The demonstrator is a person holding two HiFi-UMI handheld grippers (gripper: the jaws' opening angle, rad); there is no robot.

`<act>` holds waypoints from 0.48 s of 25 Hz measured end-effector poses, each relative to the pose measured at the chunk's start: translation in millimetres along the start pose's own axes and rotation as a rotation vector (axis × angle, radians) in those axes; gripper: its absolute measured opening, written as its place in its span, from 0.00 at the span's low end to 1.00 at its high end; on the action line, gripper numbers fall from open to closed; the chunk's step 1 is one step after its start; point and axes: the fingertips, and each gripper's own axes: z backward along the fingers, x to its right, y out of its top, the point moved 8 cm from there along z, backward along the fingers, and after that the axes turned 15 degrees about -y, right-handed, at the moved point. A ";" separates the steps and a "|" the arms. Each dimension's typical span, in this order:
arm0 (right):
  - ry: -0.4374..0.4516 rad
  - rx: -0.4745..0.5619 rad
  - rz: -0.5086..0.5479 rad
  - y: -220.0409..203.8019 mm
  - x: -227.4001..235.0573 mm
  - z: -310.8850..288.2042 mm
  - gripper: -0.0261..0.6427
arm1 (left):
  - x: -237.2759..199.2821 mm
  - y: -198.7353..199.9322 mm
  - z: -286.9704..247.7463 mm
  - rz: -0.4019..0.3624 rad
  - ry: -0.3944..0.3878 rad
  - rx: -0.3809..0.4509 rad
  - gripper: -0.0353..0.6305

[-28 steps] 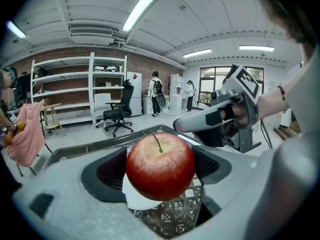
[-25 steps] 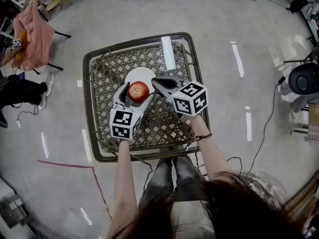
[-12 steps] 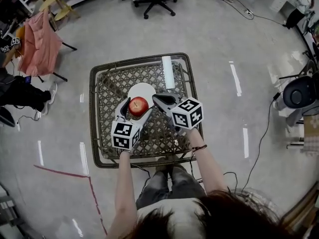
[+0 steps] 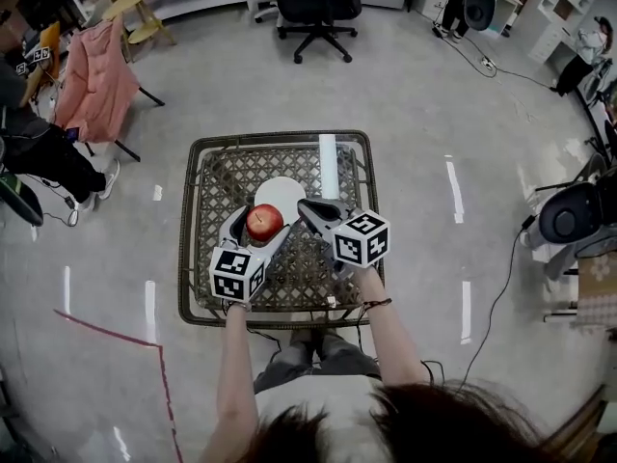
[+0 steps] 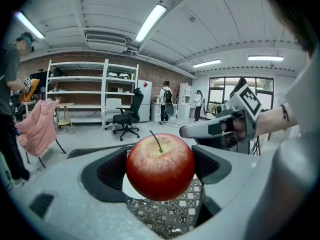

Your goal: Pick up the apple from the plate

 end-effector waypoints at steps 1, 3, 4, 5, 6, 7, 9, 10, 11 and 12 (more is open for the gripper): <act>0.004 0.005 -0.001 1.1 -2.6 1.6 0.05 | 1.0 1.0 3.2 0.005 0.006 0.009 0.67; 0.015 0.012 0.001 3.4 -7.8 4.9 0.05 | 2.2 3.0 9.2 0.017 0.022 0.026 0.67; 0.020 0.016 0.003 4.3 -10.4 6.9 0.05 | 3.5 4.0 12.0 0.022 0.028 0.035 0.67; 0.025 0.019 0.006 4.9 -12.9 9.2 0.05 | 5.3 5.1 14.5 0.027 0.032 0.045 0.67; 0.030 0.023 0.008 5.6 -15.4 11.2 0.05 | 7.3 6.2 16.9 0.029 0.035 0.054 0.67; 0.034 0.029 0.011 6.6 -18.0 12.6 0.05 | 9.0 7.4 19.5 0.029 0.038 0.063 0.67; 0.040 0.040 0.018 8.7 -24.0 14.2 0.05 | 11.1 9.0 25.9 0.028 0.040 0.077 0.67; 0.041 0.045 0.021 9.8 -27.1 14.9 0.05 | 11.9 9.3 29.6 0.032 0.040 0.084 0.67; 0.042 0.052 0.023 10.9 -30.0 15.8 0.05 | 12.5 9.4 33.4 0.040 0.040 0.092 0.67; 0.043 0.059 0.024 12.1 -32.7 16.8 0.05 | 12.9 9.1 37.0 0.050 0.040 0.101 0.67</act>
